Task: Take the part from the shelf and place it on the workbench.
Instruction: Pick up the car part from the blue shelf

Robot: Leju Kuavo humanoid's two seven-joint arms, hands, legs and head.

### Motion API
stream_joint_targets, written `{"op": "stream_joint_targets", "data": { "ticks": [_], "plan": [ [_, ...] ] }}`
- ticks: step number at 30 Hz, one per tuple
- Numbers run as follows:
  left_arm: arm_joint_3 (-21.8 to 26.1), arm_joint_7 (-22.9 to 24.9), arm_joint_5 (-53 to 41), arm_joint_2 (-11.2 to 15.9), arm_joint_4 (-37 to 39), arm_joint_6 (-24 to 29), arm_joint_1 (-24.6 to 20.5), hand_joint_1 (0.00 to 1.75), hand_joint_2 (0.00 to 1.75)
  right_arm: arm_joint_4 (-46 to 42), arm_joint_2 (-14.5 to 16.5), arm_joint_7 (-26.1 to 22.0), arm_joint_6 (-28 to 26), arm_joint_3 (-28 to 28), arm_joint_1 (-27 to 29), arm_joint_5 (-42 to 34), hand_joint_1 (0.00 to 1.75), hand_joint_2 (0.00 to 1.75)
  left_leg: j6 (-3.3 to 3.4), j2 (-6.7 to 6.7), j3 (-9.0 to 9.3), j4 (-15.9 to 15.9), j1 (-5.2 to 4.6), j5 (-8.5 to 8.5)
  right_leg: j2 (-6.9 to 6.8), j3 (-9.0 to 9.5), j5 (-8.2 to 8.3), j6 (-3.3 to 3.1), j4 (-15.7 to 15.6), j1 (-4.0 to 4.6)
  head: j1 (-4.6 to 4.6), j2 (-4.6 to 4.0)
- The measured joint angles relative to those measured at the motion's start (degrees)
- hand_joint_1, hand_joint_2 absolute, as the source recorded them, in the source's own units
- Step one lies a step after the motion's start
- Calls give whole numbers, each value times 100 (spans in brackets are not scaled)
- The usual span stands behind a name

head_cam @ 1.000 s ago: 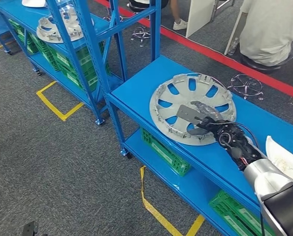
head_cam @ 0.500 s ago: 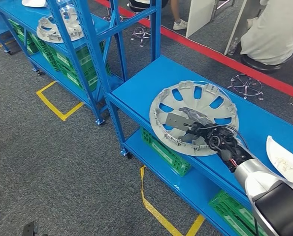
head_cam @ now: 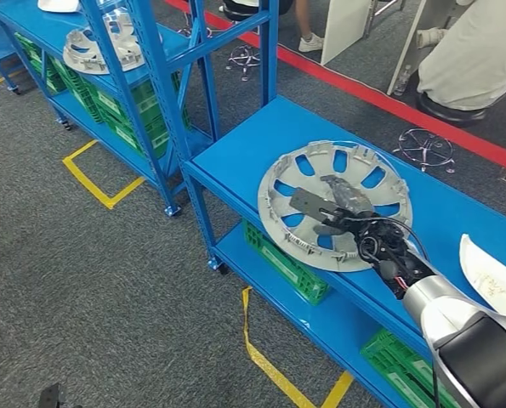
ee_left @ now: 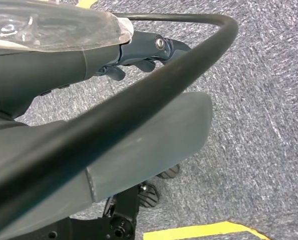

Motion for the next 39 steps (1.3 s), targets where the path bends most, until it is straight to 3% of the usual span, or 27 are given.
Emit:
{"op": "stream_joint_targets", "data": {
  "ticks": [7, 17, 21, 26, 32, 39],
  "plan": [
    [-28, -48, -2, 0, 0, -2, 13, 0, 0, -416, -230, 528, -1349, -330, 230, 297, 0, 175, 0, 0, 0, 1, 0, 0, 1, 1, 0, 0, -1, -4, 2, 0],
    [-40, -50, 7, -3, 0, 3, 23, 0, 0, -1142, -463, 705, -1506, -776, 484, 481, 0, 175, 0, 2, 0, 1, -2, 0, 2, -1, 0, 0, -1, -3, 3, 0],
    [-41, -46, 62, -4, 0, 53, 22, 0, 0, -1289, -472, 499, -1264, -870, 521, 221, 0, 175, 0, 2, -1, 0, -2, 0, 2, 1, 0, 0, 0, -2, 1, 0],
    [-41, -37, 143, -4, 0, 116, 15, 0, 0, -1457, -358, -203, -554, -900, 559, -791, 0, 175, -1, 2, -1, -1, -2, 0, 3, 1, 0, 0, 1, -1, 4, 0],
    [-41, -34, 191, -5, 0, 110, 5, 0, 0, -1840, -178, -691, 76, -850, 669, -1929, 0, 175, -1, 0, -2, -1, -1, 0, 1, 1, -1, -1, 1, 0, 1, 0],
    [-41, -34, 207, -9, 0, 77, 4, 0, 0, -2384, -78, -815, 381, -732, 812, -2444, 0, 175, -2, 1, -2, -1, -1, -2, 1, 1, -3, -2, 0, -2, 6, 0]
  ]
}}
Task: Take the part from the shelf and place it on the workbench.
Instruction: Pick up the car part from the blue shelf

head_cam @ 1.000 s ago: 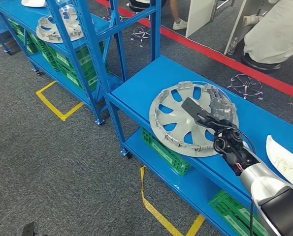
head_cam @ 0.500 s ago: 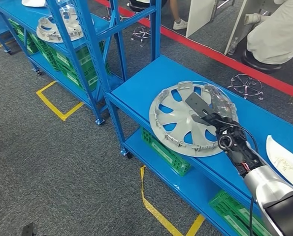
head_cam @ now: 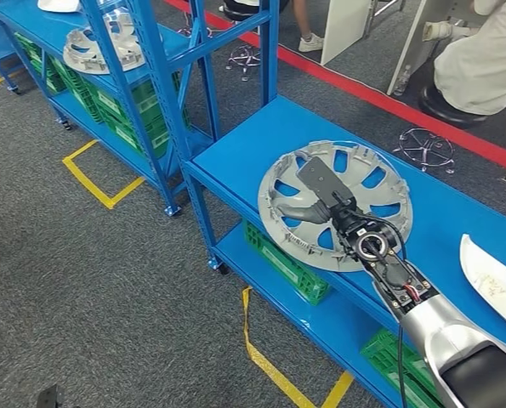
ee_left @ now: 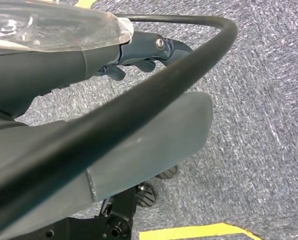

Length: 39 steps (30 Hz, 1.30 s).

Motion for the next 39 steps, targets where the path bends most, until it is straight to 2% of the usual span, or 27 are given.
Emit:
{"op": "stream_joint_targets", "data": {
  "ticks": [17, 22, 31, 39],
  "plan": [
    [-1, -2, -2, 0, 0, -13, 1, 0, 0, -501, 27, 104, 0, 198, 103, -34, 0, 175, -2, 0, 1, 0, 0, -1, 0, -2, 0, 0, 0, 0, -2, 0],
    [-8, -4, -8, 0, 0, -37, 2, 0, 0, -541, -11, 493, 87, 248, 129, -37, 0, 175, -3, 0, 1, 0, 0, -2, 0, -3, -1, -1, 0, 0, -3, 0],
    [-63, 1, -73, 0, 0, -70, 2, 0, 0, -522, -221, 1545, 527, 384, 156, 309, 0, 175, -3, 0, 0, 1, 0, -2, 0, -3, -1, 0, -1, -1, -2, 0],
    [-127, 66, -79, 0, 0, -70, 1, 0, 0, -522, -316, 2063, 653, 503, 181, 486, 0, 175, -4, 0, 0, 1, 0, -3, 1, -4, -1, -1, -1, 0, -4, 0]
  ]
}}
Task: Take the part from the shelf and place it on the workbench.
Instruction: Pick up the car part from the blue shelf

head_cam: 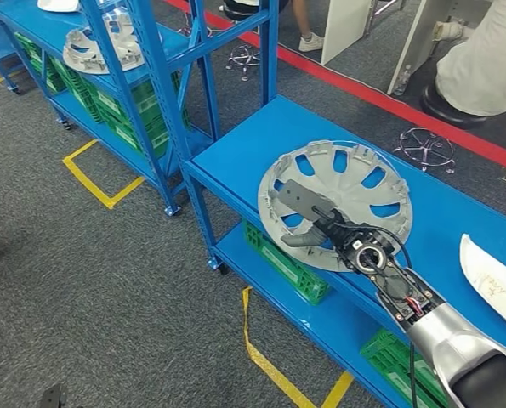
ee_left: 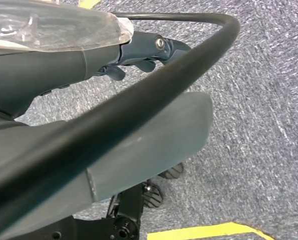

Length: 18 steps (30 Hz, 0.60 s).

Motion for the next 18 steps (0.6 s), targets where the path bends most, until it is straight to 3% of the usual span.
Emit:
{"op": "stream_joint_targets", "data": {
  "ticks": [18],
  "plan": [
    [-32, 5, -24, 0, 0, -7, -2, 0, 0, 111, -87, 135, 82, 261, 65, 134, 0, 175, 0, 0, 0, 0, 0, 0, 0, 0, 0, 0, 0, 0, 1, 0]
  ]
}}
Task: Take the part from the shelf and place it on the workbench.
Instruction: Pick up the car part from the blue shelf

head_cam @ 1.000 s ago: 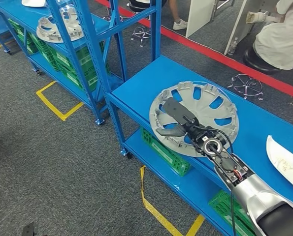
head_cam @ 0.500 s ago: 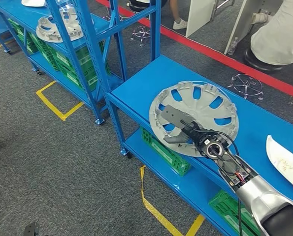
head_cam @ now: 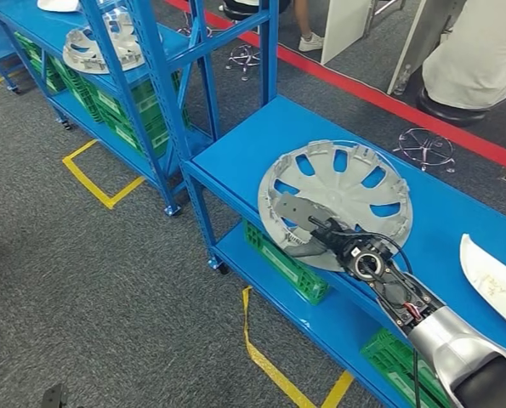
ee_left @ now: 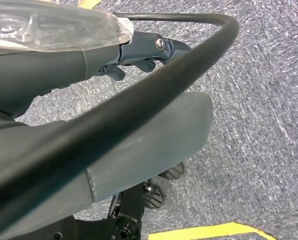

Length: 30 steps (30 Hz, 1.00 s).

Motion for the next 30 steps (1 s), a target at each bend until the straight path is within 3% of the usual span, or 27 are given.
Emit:
{"op": "stream_joint_targets", "data": {
  "ticks": [20, 26, 28, 30],
  "plan": [
    [-103, -6, -17, 2, 0, -45, -2, 0, 0, 254, -29, 12, 172, 229, 45, 137, 0, 175, 0, 1, 3, 0, 0, 0, 1, 4, 0, 0, 0, 0, -2, -1],
    [-136, -6, 0, 2, 0, -45, -2, 0, 0, 284, -29, 42, 199, 266, 16, 208, 7, 175, 0, 1, 7, 0, 0, 0, 0, 8, 0, 0, 0, 0, 0, -1],
    [-137, -6, 9, 2, 0, -45, -2, 0, 0, 289, -29, 53, 210, 274, 4, 234, 14, 175, 0, 1, 8, 0, 0, 0, 0, 9, 0, 0, 0, 0, 0, 0],
    [-138, -6, 15, 2, 0, -45, -2, 0, 0, 298, -29, 61, 215, 283, -8, 246, 47, 175, 0, 1, 8, 0, 0, 0, 0, 10, 0, 0, 0, 0, 1, 0]
  ]
}}
